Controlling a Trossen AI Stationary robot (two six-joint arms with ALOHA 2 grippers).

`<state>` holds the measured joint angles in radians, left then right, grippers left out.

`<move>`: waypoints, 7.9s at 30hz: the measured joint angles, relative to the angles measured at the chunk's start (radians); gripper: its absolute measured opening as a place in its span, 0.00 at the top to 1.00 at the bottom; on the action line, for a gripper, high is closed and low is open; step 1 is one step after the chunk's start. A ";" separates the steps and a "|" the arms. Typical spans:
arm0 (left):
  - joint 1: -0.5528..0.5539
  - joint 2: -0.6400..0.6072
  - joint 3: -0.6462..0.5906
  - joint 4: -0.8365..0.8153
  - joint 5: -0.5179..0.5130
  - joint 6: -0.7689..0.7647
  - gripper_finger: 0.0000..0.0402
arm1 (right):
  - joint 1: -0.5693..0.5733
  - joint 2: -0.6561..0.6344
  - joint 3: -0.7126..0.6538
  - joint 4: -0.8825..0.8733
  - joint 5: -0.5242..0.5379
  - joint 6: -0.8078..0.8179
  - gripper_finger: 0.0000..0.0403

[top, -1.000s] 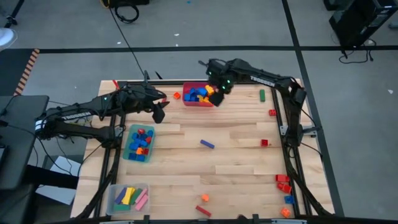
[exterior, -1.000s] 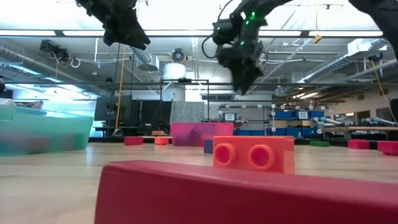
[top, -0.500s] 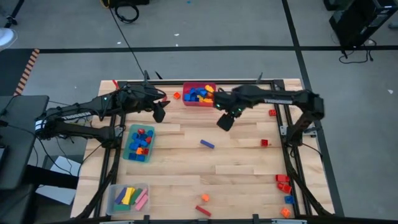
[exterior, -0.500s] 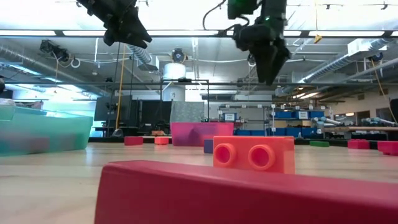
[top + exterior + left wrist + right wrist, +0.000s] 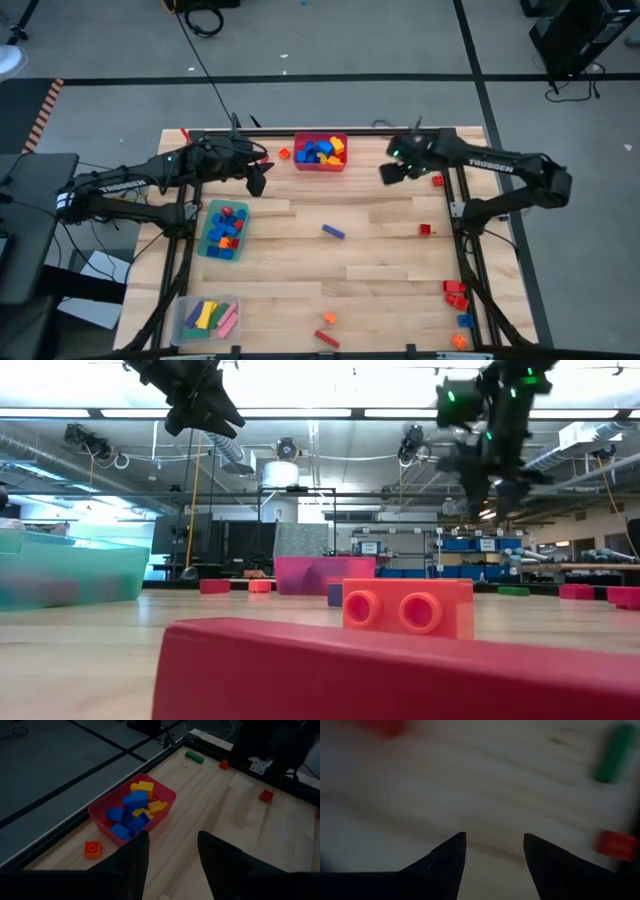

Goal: Sort blocks by size
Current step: Put the green rectangle block into the transparent bin

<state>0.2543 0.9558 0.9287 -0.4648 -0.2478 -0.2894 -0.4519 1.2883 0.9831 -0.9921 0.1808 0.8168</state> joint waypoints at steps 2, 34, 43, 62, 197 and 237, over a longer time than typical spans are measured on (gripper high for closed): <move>0.000 0.000 0.000 0.000 0.000 -0.004 0.56 | -0.099 -0.015 -0.043 0.011 0.006 0.016 0.47; 0.000 0.000 0.000 0.005 -0.002 -0.011 0.56 | -0.458 0.389 -0.095 0.318 0.329 0.233 0.59; 0.000 0.000 0.000 0.004 -0.002 -0.011 0.56 | -0.417 0.443 -0.088 0.322 0.249 0.251 0.60; 0.000 0.000 0.000 0.002 -0.011 -0.011 0.56 | -0.262 0.416 -0.089 0.349 0.148 0.422 0.70; -0.247 0.194 0.360 -0.397 0.056 -0.222 0.86 | 0.511 -0.130 -0.083 0.624 0.148 0.009 0.53; -1.316 0.764 0.322 -0.576 0.148 -1.587 0.73 | 0.962 -0.130 -0.083 0.562 0.035 0.145 0.53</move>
<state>-1.0622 1.7201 1.2507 -1.0412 -0.0996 -1.8763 0.5102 1.1580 0.9005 -0.4297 0.2161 0.9620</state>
